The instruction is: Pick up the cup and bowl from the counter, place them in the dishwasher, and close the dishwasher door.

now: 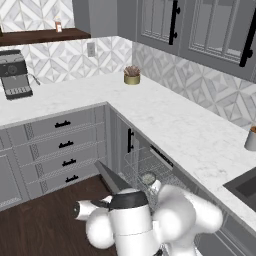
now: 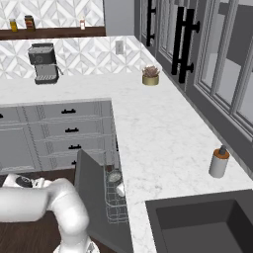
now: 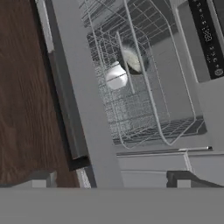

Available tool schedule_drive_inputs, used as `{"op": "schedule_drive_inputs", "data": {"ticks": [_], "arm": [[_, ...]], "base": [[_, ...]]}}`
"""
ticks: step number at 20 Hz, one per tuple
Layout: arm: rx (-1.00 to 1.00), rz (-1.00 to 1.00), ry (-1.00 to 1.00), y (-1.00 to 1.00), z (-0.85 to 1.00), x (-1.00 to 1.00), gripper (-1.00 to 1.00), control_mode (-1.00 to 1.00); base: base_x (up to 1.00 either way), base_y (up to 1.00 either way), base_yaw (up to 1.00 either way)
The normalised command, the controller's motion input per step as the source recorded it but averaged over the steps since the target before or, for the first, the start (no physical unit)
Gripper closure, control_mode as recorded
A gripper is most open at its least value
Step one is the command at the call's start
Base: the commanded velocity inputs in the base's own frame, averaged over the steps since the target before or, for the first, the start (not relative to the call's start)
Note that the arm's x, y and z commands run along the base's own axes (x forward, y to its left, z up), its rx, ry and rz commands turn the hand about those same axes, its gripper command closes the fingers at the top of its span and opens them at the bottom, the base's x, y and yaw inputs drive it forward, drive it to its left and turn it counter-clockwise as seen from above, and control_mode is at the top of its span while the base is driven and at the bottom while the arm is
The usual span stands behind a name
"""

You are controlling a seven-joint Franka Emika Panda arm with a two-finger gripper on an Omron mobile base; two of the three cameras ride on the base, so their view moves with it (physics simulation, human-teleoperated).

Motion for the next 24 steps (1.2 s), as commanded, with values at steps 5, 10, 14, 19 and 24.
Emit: {"op": "schedule_drive_inputs", "data": {"ticks": [5,10,14,19,24], "arm": [[-0.25,-0.05,0.00,0.18,-0.67,0.62,-1.00,-1.00],[-0.19,-0.01,0.01,0.08,-0.85,0.77,-1.00,-1.00],[-0.24,0.00,0.07,0.06,-1.00,0.57,-1.00,-1.00],[-0.25,0.00,0.07,0.00,-0.98,0.68,-1.00,-1.00],[-0.27,-0.04,0.08,-0.02,-0.97,0.61,-1.00,-1.00]], "base": [[0.00,0.00,0.00],[0.00,0.00,0.00],[0.00,0.00,0.00],[0.00,0.00,0.00],[0.00,0.00,0.00]]}}
